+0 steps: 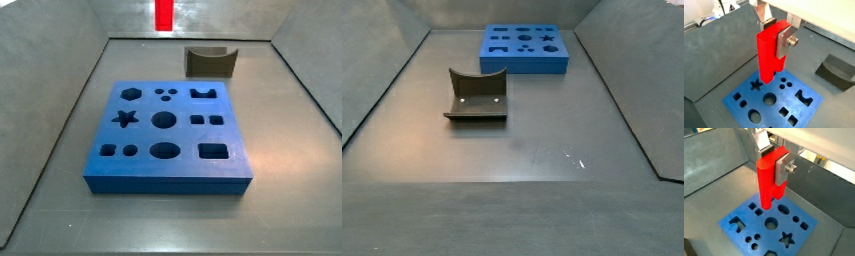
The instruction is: Insert the square-circle object.
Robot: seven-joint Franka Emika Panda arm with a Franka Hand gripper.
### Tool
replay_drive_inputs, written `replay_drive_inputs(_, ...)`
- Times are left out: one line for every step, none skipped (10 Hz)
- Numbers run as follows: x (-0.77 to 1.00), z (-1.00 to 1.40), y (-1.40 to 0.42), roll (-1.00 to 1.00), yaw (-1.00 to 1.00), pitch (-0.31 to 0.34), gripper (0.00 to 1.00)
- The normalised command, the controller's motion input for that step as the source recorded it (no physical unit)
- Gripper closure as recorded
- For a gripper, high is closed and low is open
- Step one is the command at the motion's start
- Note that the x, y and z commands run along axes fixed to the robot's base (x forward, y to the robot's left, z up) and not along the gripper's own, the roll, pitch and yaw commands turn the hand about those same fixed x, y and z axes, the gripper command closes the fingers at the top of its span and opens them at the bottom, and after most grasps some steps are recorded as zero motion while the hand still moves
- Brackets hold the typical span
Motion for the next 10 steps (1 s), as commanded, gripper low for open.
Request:
replay_drive_inputs(0.00,-0.26,0.00,0.00,-1.00,-0.011,1.00)
replay_drive_inputs(0.00,-0.27,0.00,0.00,-1.00,-0.007,1.00)
replay_drive_inputs(0.00,-0.47,0.00,0.00,-1.00,-0.020,1.00)
replay_drive_inputs(0.00,-0.60,-0.26,0.03,-0.96,-0.040,1.00)
replay_drive_inputs(-0.03,-0.61,-0.66,0.07,-0.65,-0.010,1.00)
replay_drive_inputs(-0.10,-0.63,-0.91,0.10,-0.39,0.000,1.00)
replay_drive_inputs(-0.13,-0.65,-0.95,0.13,-0.33,0.000,1.00)
replay_drive_inputs(-0.14,-0.64,-0.94,0.14,-0.33,0.000,1.00)
replay_drive_inputs(0.00,-0.55,-0.69,0.10,-0.61,0.000,1.00)
replay_drive_inputs(0.00,-0.57,-0.50,0.06,-0.78,0.000,1.00)
